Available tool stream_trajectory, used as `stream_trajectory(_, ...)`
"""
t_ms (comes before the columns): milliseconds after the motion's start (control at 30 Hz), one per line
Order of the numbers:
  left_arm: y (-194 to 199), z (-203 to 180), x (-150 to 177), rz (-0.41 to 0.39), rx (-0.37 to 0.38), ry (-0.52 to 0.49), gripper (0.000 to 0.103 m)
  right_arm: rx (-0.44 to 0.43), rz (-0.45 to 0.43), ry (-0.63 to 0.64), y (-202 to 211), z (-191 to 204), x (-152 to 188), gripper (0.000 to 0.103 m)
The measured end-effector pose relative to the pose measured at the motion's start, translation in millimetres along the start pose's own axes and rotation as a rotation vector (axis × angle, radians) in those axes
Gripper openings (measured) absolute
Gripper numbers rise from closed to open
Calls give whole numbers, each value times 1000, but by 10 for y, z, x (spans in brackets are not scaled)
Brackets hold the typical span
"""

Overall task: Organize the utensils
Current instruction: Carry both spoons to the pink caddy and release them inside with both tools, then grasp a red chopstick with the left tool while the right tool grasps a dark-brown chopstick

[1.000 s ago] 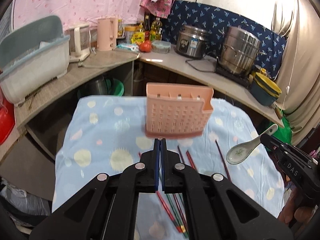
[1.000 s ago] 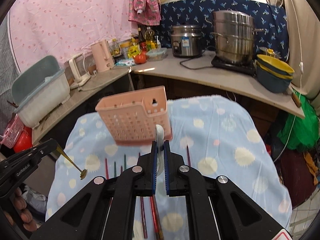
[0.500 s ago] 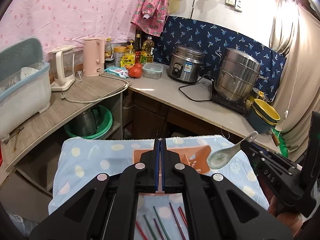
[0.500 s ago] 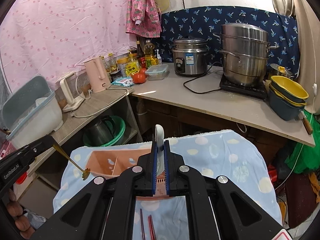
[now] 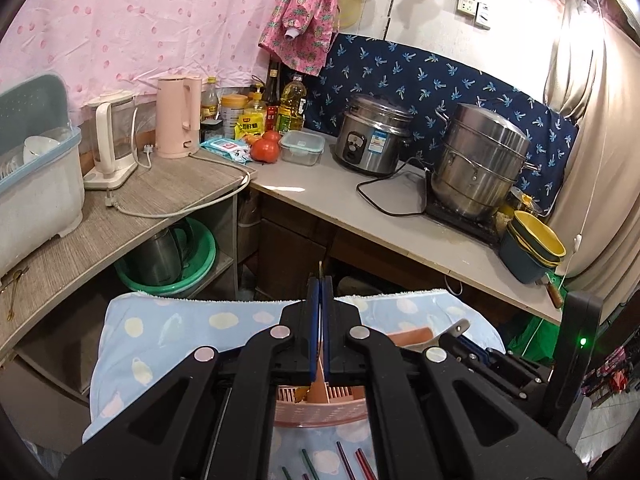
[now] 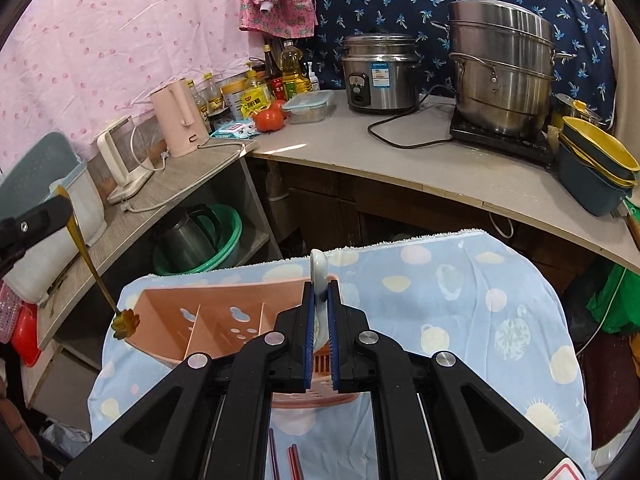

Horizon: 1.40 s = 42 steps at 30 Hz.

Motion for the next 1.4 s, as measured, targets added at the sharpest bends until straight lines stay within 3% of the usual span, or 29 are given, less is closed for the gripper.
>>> stream_trajectory(167, -124, -36, 94, 27, -10, -8, 1, 2, 28, 2, -112, -32, 45, 7)
stream_trajectory(333, -194, -6, 192, 38, -32, 1, 4, 36, -7, 23, -30, -33, 54, 31)
stream_trajectory(400, -196, 22, 210, 38, -45, 11, 31, 35, -14, 23, 33, -31, 75, 33)
stream_trajectory(467, -161, 55, 218, 23, -64, 23, 42, 30, -17, 16, 101, -48, 108, 35)
stream_trajectory(633, -27, 115, 349, 20, -80, 6, 43, 26, -13, 1, 344, -129, 316, 36)
stream_trajectory(800, 158, 223, 680, 51, -103, 7, 44, 37, 15, -20, 587, -228, 686, 36)
stream_trajectory(1100, 430, 340, 1628, 156, -172, -15, 44, 99, 97, -19, 976, -394, 1613, 36)
stream_trajectory(1400, 552, 349, 2486, 268, -207, -28, 44, 134, 177, 8, 1106, -425, 2371, 36)
Point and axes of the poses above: each gripper's, at about its wrist camera, not at the fingertips, and y roughly against the way its jaws point, z to its left, x to its underside, the point moved 8 cm from there along -y, roughly the way its jaws point, and after that the axes turned 9 degrees about -x, right-handed, at the moved point
